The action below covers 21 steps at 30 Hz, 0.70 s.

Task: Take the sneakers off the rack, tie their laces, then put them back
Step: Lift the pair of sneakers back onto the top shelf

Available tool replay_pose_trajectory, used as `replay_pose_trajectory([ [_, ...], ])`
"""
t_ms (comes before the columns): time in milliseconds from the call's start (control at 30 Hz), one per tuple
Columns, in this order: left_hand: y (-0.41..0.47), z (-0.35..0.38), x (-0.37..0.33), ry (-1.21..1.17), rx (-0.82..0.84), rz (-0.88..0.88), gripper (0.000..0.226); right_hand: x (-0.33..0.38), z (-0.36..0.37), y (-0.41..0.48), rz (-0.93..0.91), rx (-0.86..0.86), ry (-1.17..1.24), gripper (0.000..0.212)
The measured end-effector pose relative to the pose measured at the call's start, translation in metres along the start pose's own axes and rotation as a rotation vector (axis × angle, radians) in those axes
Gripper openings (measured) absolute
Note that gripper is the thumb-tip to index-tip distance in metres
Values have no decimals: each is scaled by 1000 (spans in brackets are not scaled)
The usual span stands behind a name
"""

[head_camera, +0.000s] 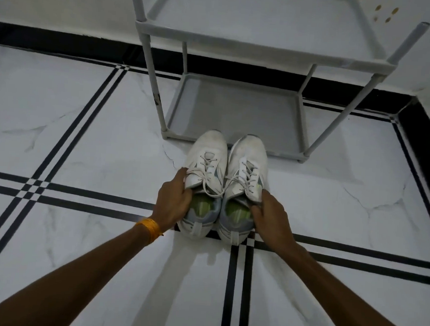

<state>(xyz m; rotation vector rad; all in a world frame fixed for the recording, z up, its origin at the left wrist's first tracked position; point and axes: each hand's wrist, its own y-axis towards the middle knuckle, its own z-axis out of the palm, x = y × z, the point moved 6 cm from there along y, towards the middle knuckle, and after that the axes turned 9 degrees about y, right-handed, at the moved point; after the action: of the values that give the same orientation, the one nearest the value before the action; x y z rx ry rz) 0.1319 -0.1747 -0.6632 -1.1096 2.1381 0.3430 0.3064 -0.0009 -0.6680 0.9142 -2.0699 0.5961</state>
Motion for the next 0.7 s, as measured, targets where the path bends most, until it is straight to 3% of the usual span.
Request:
replay_pose_trajectory([
  [167,-18,-41,-58,-44,-42,-10,47,56,-58,-13,-40,59,23,48],
  [467,-50,-181,-215,-30,-15,-40,47,204,-183,-47,60,82,48,37],
  [700,3,-283,-335,-56,8,-52,52,324,-288,4,59,70,48,44],
])
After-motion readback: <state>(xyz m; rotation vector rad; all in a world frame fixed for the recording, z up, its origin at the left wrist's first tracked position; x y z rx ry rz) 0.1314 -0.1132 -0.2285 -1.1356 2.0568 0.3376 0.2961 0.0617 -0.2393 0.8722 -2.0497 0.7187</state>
